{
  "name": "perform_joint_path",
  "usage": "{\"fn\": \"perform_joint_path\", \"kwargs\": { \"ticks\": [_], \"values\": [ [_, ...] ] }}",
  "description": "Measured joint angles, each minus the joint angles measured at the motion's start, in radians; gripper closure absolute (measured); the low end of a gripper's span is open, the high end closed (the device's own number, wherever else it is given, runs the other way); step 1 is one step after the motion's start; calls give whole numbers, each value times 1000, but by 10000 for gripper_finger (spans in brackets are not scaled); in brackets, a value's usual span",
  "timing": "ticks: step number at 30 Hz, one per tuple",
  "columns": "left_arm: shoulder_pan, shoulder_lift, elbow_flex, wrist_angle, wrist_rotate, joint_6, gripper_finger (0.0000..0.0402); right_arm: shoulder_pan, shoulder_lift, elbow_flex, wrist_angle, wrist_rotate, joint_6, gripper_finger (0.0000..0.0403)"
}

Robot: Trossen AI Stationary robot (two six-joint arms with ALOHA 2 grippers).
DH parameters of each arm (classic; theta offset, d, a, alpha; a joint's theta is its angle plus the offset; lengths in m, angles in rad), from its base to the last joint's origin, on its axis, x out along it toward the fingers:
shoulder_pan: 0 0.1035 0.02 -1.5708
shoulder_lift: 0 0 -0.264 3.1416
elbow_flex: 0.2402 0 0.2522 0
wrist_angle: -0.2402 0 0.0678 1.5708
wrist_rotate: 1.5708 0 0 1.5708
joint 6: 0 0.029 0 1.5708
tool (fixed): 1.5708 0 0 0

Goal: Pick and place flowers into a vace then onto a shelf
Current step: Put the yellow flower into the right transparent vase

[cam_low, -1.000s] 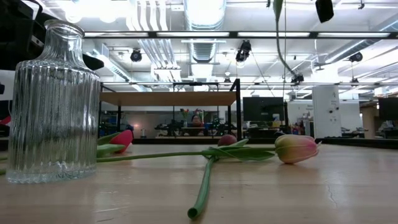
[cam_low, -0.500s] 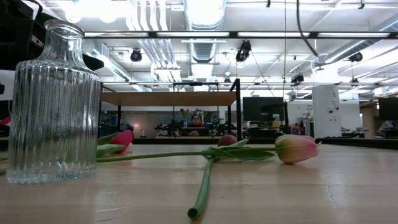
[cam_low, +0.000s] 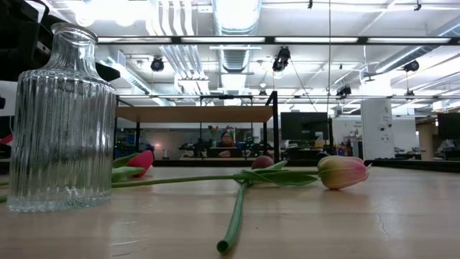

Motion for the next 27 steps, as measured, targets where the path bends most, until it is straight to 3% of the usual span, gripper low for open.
{"fn": "perform_joint_path", "kwargs": {
  "ticks": [4,7,13,27],
  "values": [
    [0,0,0,0,0,0,402,3,2,0,1,-129,61,390],
    [0,0,0,0,0,0,402,26,17,0,1,-166,82,390],
    [0,0,0,0,-1,0,402,95,61,-4,-2,-174,76,390],
    [0,0,0,0,-2,0,402,205,178,-17,48,-80,-13,390]
  ]
}}
